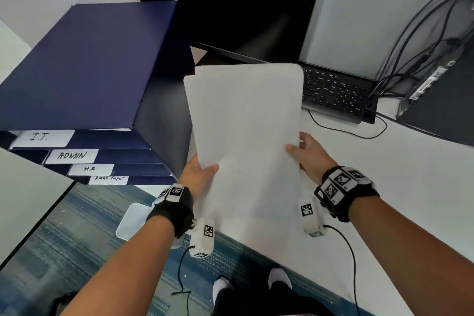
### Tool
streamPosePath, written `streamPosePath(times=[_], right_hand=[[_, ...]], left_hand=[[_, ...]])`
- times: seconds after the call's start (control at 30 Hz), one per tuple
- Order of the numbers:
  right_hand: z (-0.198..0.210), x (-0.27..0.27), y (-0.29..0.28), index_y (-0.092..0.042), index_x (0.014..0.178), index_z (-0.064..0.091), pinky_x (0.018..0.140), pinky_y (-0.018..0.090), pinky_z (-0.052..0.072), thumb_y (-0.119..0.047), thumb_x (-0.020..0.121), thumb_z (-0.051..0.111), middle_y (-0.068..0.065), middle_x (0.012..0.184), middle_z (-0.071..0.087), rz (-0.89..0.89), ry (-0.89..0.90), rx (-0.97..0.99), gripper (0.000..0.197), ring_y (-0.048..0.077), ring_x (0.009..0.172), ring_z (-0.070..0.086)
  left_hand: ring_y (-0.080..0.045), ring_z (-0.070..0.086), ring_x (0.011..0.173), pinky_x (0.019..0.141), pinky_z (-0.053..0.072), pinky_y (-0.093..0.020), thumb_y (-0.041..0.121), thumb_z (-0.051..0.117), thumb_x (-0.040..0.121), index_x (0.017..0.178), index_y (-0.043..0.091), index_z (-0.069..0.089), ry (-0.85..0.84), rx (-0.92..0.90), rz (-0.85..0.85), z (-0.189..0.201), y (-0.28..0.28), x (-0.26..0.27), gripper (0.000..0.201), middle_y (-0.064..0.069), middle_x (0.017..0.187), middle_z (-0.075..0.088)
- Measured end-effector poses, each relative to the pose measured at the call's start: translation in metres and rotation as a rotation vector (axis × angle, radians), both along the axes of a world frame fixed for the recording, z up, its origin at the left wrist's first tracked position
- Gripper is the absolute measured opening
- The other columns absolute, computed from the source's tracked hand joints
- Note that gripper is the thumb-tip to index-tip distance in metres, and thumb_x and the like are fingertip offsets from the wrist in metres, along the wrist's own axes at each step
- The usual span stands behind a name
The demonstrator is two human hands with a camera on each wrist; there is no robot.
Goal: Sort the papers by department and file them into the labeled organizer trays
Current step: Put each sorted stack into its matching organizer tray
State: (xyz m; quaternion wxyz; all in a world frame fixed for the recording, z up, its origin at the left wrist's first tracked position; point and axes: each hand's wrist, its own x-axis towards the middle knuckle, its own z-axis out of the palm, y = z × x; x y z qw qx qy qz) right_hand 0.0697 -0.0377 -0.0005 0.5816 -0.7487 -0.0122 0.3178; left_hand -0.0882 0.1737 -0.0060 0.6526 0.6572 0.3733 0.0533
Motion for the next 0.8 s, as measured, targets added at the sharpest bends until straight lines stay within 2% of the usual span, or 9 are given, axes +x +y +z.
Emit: streamPosePath(times=[0.1, 0.2, 0.3, 0.4, 0.47, 0.53, 0.6, 0.67, 0.8], right_hand=[[0.018, -0.003, 0.01, -0.023, 0.11, 0.059, 0.097, 0.046, 0.049, -0.012, 0.092, 0.055, 0.003, 0.113, 0.069, 0.032, -0.012, 0.115, 0.021, 0.024, 0.104, 0.066], [0.033, -0.01, 0.019, -0.021, 0.114, 0.056, 0.096, 0.041, 0.05, -0.007, 0.093, 0.051, 0.002, 0.113, 0.067, -0.014, -0.215, 0.108, 0.025, 0.021, 0.104, 0.065], [0.051, -0.017, 0.028, -0.024, 0.112, 0.055, 0.097, 0.038, 0.05, -0.005, 0.092, 0.052, -0.003, 0.11, 0.066, -0.109, -0.358, 0.192, 0.028, 0.015, 0.101, 0.064], [0.075, -0.022, 0.034, -0.023, 0.115, 0.052, 0.096, 0.03, 0.049, -0.001, 0.092, 0.05, -0.003, 0.11, 0.065, -0.19, -0.471, 0.308, 0.032, 0.01, 0.102, 0.063], [0.087, -0.024, 0.035, -0.023, 0.114, 0.05, 0.092, 0.021, 0.05, 0.0, 0.092, 0.05, -0.008, 0.108, 0.064, -0.189, -0.509, 0.356, 0.032, 0.0, 0.098, 0.063], [0.09, -0.026, 0.033, -0.022, 0.111, 0.047, 0.083, 0.012, 0.048, 0.004, 0.091, 0.049, -0.014, 0.102, 0.062, -0.181, -0.512, 0.37, 0.033, -0.012, 0.086, 0.061], [0.09, -0.028, 0.031, -0.025, 0.11, 0.045, 0.08, 0.01, 0.047, 0.007, 0.089, 0.048, -0.015, 0.101, 0.061, -0.194, -0.489, 0.373, 0.039, -0.013, 0.083, 0.061], [0.086, -0.029, 0.03, -0.028, 0.112, 0.044, 0.083, 0.014, 0.048, 0.009, 0.087, 0.048, -0.013, 0.104, 0.061, -0.208, -0.46, 0.377, 0.045, -0.008, 0.088, 0.061], [0.081, -0.032, 0.031, -0.031, 0.109, 0.044, 0.087, 0.016, 0.046, 0.005, 0.09, 0.048, -0.017, 0.103, 0.06, -0.241, -0.457, 0.333, 0.041, -0.01, 0.088, 0.06]], left_hand=[[-0.016, 0.065, 0.102, 0.087, 0.051, -0.027, 0.01, 0.059, 0.09, 0.126, 0.018, 0.051, -0.071, -0.019, -0.037, 0.013, -0.001, 0.007, 0.037, -0.001, 0.115, 0.067], [-0.011, 0.062, 0.09, 0.083, 0.047, -0.028, 0.016, 0.052, 0.093, 0.115, 0.018, 0.05, -0.123, 0.16, 0.055, 0.036, -0.006, 0.023, 0.022, 0.006, 0.101, 0.065], [-0.017, 0.06, 0.09, 0.084, 0.047, -0.029, 0.013, 0.049, 0.092, 0.105, 0.016, 0.051, -0.247, 0.354, 0.153, 0.063, -0.012, 0.037, 0.013, 0.0, 0.099, 0.065], [-0.003, 0.061, 0.087, 0.083, 0.047, -0.019, 0.011, 0.048, 0.094, 0.097, 0.026, 0.049, -0.395, 0.392, 0.19, 0.083, -0.017, 0.041, 0.016, 0.012, 0.094, 0.063], [0.011, 0.059, 0.086, 0.082, 0.045, -0.01, 0.009, 0.049, 0.094, 0.097, 0.036, 0.046, -0.454, 0.369, 0.197, 0.091, -0.018, 0.042, 0.028, 0.02, 0.097, 0.06], [0.015, 0.059, 0.083, 0.081, 0.045, -0.008, 0.006, 0.05, 0.092, 0.102, 0.034, 0.045, -0.475, 0.33, 0.213, 0.092, -0.017, 0.041, 0.031, 0.019, 0.099, 0.06], [0.013, 0.06, 0.08, 0.081, 0.047, -0.015, 0.005, 0.054, 0.09, 0.104, 0.029, 0.045, -0.456, 0.304, 0.225, 0.089, -0.016, 0.04, 0.03, 0.016, 0.098, 0.062], [0.003, 0.063, 0.086, 0.083, 0.049, -0.022, 0.007, 0.057, 0.089, 0.105, 0.03, 0.047, -0.442, 0.269, 0.21, 0.09, -0.017, 0.04, 0.029, 0.01, 0.101, 0.064], [-0.011, 0.062, 0.103, 0.085, 0.05, -0.016, 0.01, 0.053, 0.094, 0.127, 0.01, 0.05, -0.423, 0.255, 0.163, 0.091, -0.02, 0.039, 0.033, -0.002, 0.117, 0.063]])
